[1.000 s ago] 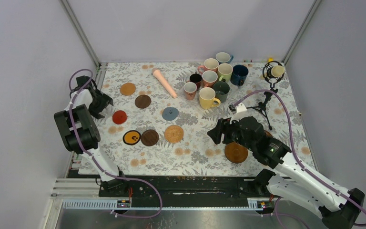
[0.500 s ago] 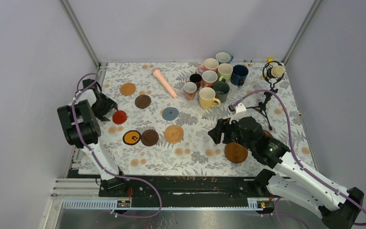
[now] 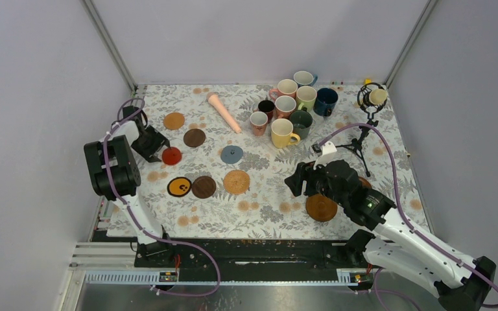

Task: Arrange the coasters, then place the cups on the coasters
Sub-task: Move the coaster to the center of the board.

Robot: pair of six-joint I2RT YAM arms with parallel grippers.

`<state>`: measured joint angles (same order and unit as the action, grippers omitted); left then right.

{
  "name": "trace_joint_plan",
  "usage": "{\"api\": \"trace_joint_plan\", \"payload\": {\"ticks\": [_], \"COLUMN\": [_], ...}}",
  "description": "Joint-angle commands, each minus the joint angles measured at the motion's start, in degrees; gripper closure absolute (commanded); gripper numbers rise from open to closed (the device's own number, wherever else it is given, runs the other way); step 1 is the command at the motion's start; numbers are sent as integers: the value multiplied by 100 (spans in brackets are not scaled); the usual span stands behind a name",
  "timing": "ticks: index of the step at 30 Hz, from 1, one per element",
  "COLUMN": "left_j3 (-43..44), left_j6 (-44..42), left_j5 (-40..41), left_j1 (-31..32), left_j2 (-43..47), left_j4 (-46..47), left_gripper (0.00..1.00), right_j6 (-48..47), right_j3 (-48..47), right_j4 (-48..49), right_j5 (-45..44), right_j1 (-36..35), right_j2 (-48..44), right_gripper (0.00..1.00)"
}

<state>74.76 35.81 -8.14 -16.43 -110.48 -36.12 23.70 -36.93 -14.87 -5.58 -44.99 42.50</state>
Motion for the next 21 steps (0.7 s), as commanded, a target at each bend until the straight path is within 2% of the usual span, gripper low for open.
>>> {"api": "trace_joint_plan", "payload": {"ticks": [1,15,21], "left_j3": [-288,-755,-1190], "left_j6": [-51,-42,101], "left_j5": [-298,-379,-592], "left_j1": [160,529,719], "left_j2": [-20,254,730], "left_j4": [-16,-27,255], "left_gripper": [40,39,39], "right_j6": [-120,-146,-140], "right_j3": [55,-15,-76], "right_j4": [82,82,85], "right_j5": [-235,-259,-228], "right_j1": [-36,-36,-35], "right_j2": [-148,-133,-89], "right_gripper": [29,29,29]}}
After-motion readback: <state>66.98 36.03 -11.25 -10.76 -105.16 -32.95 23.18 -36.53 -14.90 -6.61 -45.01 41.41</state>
